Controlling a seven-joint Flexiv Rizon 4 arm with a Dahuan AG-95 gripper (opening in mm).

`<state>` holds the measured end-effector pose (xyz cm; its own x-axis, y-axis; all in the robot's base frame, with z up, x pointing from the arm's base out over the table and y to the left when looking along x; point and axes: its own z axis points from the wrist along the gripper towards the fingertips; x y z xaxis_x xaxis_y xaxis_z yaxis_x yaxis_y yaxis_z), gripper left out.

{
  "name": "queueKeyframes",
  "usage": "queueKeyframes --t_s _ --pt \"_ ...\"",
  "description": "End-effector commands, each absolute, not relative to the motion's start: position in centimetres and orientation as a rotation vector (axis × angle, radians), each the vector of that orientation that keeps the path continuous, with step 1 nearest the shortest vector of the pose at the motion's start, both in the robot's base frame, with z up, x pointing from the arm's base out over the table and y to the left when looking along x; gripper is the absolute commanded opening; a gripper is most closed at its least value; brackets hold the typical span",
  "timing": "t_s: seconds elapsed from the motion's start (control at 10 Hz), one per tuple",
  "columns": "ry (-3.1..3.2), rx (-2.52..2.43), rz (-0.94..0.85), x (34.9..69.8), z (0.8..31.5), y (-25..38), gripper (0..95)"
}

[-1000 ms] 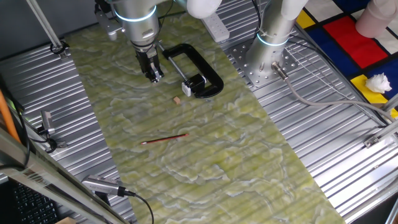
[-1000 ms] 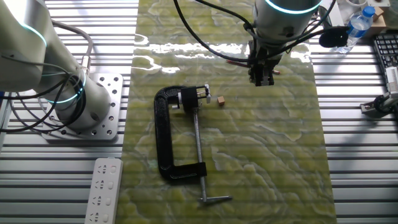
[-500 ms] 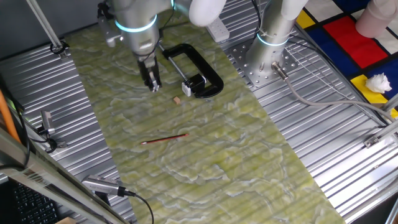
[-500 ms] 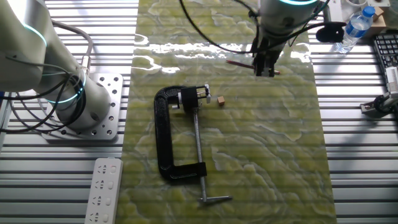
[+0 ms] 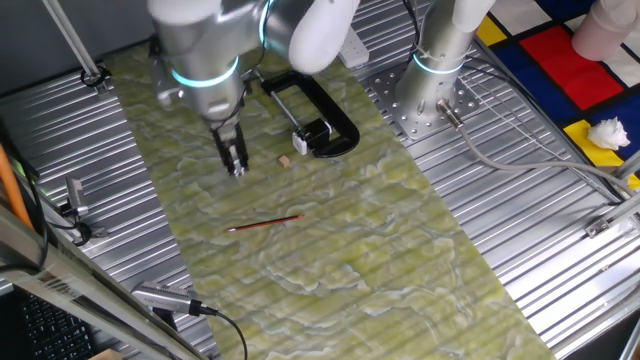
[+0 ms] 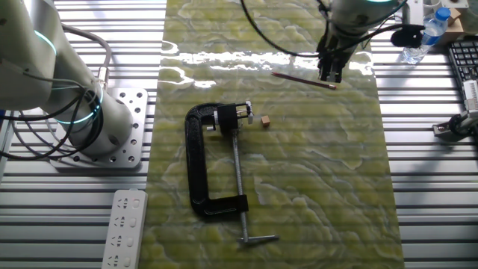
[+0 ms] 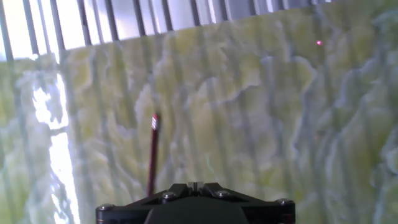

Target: Insert the pencil into the pencil sharpener

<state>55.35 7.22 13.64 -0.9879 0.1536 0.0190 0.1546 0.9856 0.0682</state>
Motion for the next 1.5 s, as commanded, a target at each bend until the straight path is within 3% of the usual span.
queueKeyframes --t_s 0.1,0.7,1.0,1.5 --pt "-3.127 -0.237 -0.105 54.96 13.42 7.27 0.0" --pt "-3.120 -0.278 -0.139 54.97 13.24 7.36 0.0" --pt "-3.073 -0.204 -0.255 54.97 13.24 7.36 0.0" --pt "-3.062 -0.280 -0.244 54.97 13.24 7.36 0.0"
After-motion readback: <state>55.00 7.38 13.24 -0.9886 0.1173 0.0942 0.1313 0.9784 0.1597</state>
